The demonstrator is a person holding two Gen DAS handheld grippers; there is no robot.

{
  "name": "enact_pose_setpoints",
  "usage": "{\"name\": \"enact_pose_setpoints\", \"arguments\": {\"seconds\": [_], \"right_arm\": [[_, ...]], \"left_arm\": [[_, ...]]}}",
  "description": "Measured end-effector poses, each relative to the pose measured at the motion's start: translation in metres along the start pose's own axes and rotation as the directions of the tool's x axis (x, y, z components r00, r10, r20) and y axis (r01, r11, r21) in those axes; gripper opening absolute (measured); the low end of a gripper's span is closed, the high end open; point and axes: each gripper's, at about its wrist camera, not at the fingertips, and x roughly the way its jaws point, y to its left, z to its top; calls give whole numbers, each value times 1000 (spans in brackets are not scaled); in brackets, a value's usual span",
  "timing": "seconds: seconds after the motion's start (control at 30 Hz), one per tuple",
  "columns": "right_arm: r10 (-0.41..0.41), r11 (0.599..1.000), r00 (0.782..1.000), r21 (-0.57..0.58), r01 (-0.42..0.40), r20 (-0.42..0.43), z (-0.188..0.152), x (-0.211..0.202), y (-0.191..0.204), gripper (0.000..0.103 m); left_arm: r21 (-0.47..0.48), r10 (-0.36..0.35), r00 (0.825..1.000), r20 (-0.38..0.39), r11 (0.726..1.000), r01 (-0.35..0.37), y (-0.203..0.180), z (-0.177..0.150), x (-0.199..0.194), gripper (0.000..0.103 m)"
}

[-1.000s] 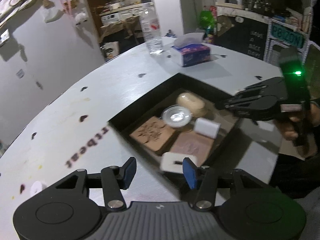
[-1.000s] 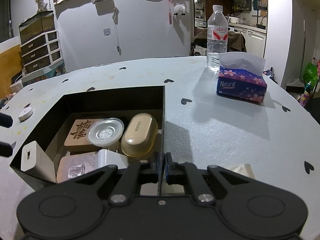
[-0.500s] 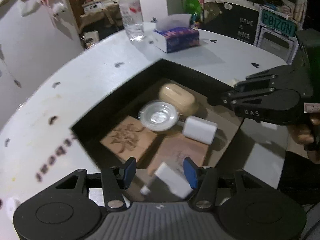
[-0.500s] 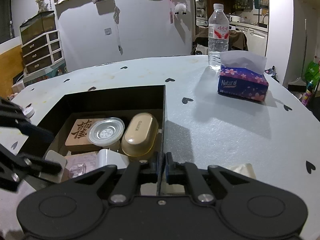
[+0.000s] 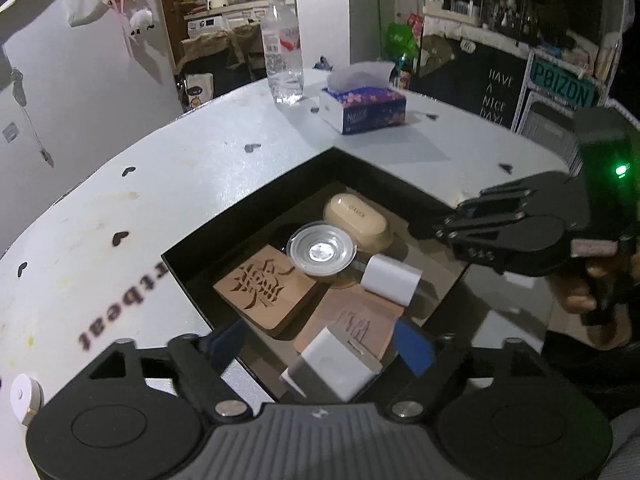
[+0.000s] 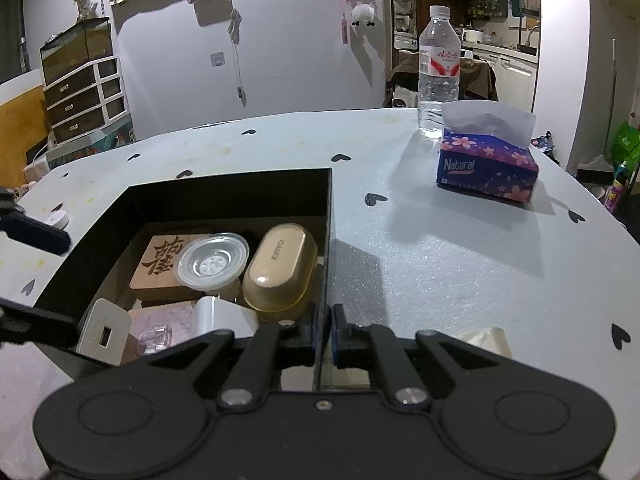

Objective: Organize rigid objects
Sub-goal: 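Push the charger cube down into the box with the left gripper, then move the left gripper to the white round tape measure and grasp it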

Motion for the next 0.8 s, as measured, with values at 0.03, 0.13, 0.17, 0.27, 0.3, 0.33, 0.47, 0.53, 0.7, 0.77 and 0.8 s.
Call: {"name": "enact_pose_setpoints", "arguments": {"seconds": [0.03, 0.13, 0.17, 0.27, 0.3, 0.33, 0.47, 0.53, 0.7, 0.77, 0.8], "right_arm": [[-1, 1000, 1000, 0, 1, 0, 0, 0, 0, 6], [-5, 1000, 1000, -1, 5, 1, 0, 1, 1, 6], [-6, 1000, 1000, -2, 6, 1, 0, 1, 1, 6], [-6, 1000, 1000, -3, 6, 1, 0, 1, 1, 6], [-8, 1000, 1000, -3, 8, 1, 0, 1, 1, 6], [-10, 1000, 1000, -5, 10, 1, 0, 1, 2, 6], [-20, 1000, 1000, -8, 20, -1, 0, 1, 3, 5], [-24, 1000, 1000, -10, 24, -1, 0, 0, 4, 5], [-37, 999, 999, -13, 37, -2, 1, 0, 6, 4], [-46, 999, 999, -16, 46, -3, 1, 0, 7, 4], [-52, 999, 999, -18, 52, -4, 1, 0, 8, 4]], "left_arm": [[-3, 0, 1000, 15, 1000, 0, 0, -1, -5, 95], [-16, 17, 999, 49, 1000, -16, -1, -4, -17, 99], [-26, 24, 998, 60, 999, -22, 0, -6, -21, 100], [-61, 48, 994, 94, 997, -42, 4, -14, -35, 103], [-71, 59, 993, 104, 996, -52, 6, -17, -39, 103], [-82, 73, 991, 113, 995, -64, 9, -20, -44, 103], [-166, 143, 980, 141, 979, -119, 30, -34, -61, 103], [-220, 197, 969, 147, 962, -162, 44, -43, -68, 103], [-380, 338, 931, 138, 886, -266, 83, -68, -80, 103], [-438, 384, 915, 123, 849, -297, 100, -78, -84, 103], [-465, 403, 908, 115, 829, -309, 108, -82, -85, 103]]}}
